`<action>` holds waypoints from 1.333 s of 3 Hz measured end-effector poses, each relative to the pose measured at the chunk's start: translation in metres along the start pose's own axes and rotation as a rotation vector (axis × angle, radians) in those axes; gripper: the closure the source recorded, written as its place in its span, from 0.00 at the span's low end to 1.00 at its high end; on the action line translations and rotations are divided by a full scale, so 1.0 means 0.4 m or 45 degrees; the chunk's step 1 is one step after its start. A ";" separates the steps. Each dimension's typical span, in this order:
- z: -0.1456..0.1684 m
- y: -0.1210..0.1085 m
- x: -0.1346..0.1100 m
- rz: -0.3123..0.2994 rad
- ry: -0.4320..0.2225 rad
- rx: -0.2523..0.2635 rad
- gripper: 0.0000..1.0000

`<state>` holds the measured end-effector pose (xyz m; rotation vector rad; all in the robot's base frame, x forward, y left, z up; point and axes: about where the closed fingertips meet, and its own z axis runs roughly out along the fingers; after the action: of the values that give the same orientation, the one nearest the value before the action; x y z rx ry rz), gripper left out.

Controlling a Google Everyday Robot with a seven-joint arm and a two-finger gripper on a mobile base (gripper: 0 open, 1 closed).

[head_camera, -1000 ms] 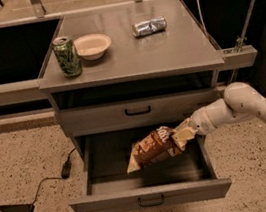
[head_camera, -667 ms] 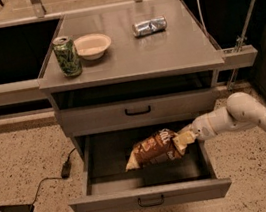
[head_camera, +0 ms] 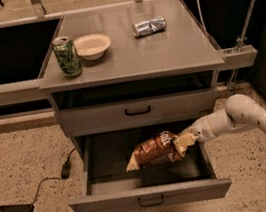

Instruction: Place brown chip bag into middle drawer

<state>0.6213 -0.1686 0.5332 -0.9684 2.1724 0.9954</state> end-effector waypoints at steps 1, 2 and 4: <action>0.021 -0.032 0.057 0.033 0.080 0.034 1.00; 0.038 -0.060 0.104 0.078 0.142 0.068 1.00; 0.038 -0.060 0.105 0.079 0.143 0.068 0.81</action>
Offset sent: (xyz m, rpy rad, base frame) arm -0.0033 -0.0296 -0.0718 -0.1709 0.1285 -0.0660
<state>0.6184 -0.1837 0.4848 -0.9578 2.3224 0.9267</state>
